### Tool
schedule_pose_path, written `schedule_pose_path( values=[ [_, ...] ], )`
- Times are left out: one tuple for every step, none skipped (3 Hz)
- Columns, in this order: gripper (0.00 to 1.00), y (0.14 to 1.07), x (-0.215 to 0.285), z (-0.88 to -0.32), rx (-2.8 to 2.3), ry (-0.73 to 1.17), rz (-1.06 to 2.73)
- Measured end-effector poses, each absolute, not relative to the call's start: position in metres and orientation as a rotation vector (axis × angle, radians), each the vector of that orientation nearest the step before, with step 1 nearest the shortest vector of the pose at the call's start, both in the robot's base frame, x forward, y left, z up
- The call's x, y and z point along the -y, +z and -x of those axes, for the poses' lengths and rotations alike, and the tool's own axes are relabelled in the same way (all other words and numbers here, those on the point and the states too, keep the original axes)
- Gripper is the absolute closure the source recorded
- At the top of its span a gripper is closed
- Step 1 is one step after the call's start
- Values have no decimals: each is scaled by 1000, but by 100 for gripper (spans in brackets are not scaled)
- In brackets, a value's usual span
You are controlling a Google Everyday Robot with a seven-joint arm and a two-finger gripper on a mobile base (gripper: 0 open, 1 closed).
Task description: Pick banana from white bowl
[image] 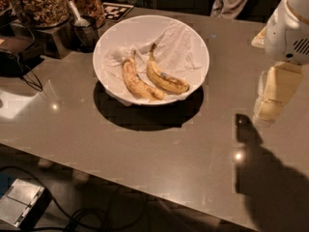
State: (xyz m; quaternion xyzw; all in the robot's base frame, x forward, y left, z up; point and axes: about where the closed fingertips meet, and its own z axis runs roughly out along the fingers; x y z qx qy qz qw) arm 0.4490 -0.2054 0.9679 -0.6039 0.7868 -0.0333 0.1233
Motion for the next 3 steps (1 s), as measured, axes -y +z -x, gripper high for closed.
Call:
schedule_pose_path(
  values=[
    [0,951,196,-459,-2303,-64,1851],
    [0,950,195,-459,-2304,-61,1855],
    [0,943,148,-520,-2340,25,1841]
  ],
)
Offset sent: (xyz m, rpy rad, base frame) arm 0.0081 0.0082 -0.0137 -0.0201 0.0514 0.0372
